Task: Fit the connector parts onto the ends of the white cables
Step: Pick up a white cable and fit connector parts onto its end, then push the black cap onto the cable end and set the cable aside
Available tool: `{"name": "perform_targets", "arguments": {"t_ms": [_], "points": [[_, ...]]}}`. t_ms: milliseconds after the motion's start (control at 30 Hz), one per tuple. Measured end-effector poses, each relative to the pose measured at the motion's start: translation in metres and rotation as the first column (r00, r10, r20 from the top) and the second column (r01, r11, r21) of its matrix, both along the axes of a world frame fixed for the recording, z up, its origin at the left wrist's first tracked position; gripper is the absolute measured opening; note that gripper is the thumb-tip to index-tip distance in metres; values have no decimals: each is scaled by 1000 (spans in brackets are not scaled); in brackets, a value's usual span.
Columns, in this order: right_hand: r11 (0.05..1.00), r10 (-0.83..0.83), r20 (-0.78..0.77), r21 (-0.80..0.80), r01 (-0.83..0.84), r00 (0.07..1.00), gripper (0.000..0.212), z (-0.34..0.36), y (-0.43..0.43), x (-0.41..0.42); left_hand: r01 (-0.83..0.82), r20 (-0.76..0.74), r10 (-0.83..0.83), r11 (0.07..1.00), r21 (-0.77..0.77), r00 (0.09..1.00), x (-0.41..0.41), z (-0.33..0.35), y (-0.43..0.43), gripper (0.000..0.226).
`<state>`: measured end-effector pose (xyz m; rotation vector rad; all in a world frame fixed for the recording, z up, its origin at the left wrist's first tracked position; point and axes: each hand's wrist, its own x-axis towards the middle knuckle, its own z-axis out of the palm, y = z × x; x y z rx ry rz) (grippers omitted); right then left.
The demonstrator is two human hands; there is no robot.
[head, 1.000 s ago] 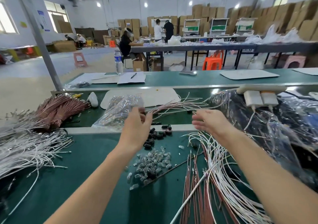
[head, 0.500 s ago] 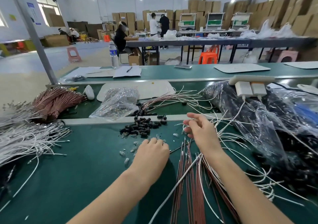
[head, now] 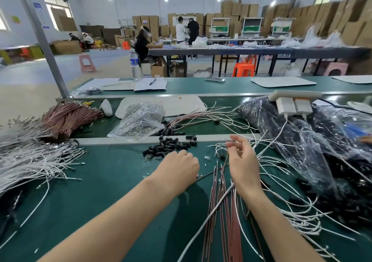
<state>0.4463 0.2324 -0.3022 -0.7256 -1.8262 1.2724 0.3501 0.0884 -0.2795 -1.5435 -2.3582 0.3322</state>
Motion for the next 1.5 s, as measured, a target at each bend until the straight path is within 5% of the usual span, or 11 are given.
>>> {"name": "perform_targets", "arguments": {"t_ms": [333,633,867,933,1000,1100,1167,1267,1400,1500], "points": [[1000,2,39,-30,-1,999,28,-5,-3,-26,29,45,-26,996,-79,999,2,-15,-6,21],[999,-50,-8,-6,50,999,27,3,5,-39,112,159,-126,989,96,979,-47,56,-36,14],[956,140,298,209,-207,944,26,-5,-11,-63,-26,171,-32,945,327,985,-91,80,-106,24],[915,196,440,238,-325,876,24,-6,-15,-70,-162,269,41,880,447,962,-103,68,-127,23],[862,196,533,306,-404,823,24,-2,-21,-78,-347,462,34,710,612,886,-108,50,-141,20],[768,192,607,396,-503,771,23,5,-35,-94,-723,780,-266,294,625,566,-93,21,-140,20],[695,158,687,433,-575,709,23,5,-44,-103,-875,792,-505,134,464,343,-78,4,-129,19],[635,69,744,481,-604,665,23,1,-52,-111,-954,699,-698,74,289,158,-58,-16,-106,16],[579,12,734,549,-603,679,23,4,-56,-111,-975,602,-786,-6,223,143,-43,-30,-80,10],[797,206,488,419,-434,848,17,10,-48,-94,-959,557,-810,-19,284,182,-39,-34,-70,6]]}}
